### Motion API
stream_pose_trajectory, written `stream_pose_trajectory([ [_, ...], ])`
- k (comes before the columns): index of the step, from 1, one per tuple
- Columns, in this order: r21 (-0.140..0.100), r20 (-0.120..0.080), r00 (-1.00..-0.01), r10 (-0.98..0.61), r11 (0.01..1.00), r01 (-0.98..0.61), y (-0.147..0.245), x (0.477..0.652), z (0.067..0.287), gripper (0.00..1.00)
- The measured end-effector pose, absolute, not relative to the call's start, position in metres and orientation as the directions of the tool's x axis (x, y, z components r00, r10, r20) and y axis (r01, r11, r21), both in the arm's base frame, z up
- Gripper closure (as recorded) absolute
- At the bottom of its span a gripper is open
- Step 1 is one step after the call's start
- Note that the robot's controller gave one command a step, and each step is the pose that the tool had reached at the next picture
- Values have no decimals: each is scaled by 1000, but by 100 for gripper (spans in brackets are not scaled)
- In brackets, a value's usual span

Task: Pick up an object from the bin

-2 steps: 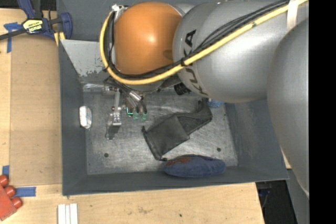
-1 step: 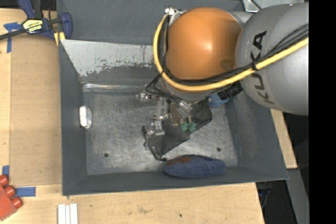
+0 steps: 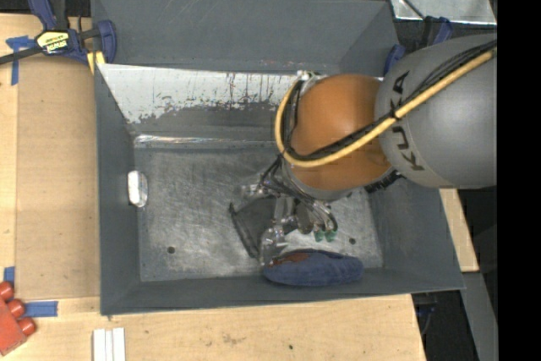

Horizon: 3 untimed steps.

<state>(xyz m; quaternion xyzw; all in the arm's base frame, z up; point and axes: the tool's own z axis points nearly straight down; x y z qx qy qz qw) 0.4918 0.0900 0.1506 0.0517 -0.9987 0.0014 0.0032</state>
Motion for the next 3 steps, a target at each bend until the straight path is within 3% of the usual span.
stream_pose_trajectory([
  [1, 0, 0, -874, -486, 874, -486, 75, 525, 78, 0],
  [2, -1, -8, -875, -485, 875, -485, 77, 527, 81, 100],
  [3, -6, -8, -654, -756, 654, -756, 71, 509, 245, 100],
])
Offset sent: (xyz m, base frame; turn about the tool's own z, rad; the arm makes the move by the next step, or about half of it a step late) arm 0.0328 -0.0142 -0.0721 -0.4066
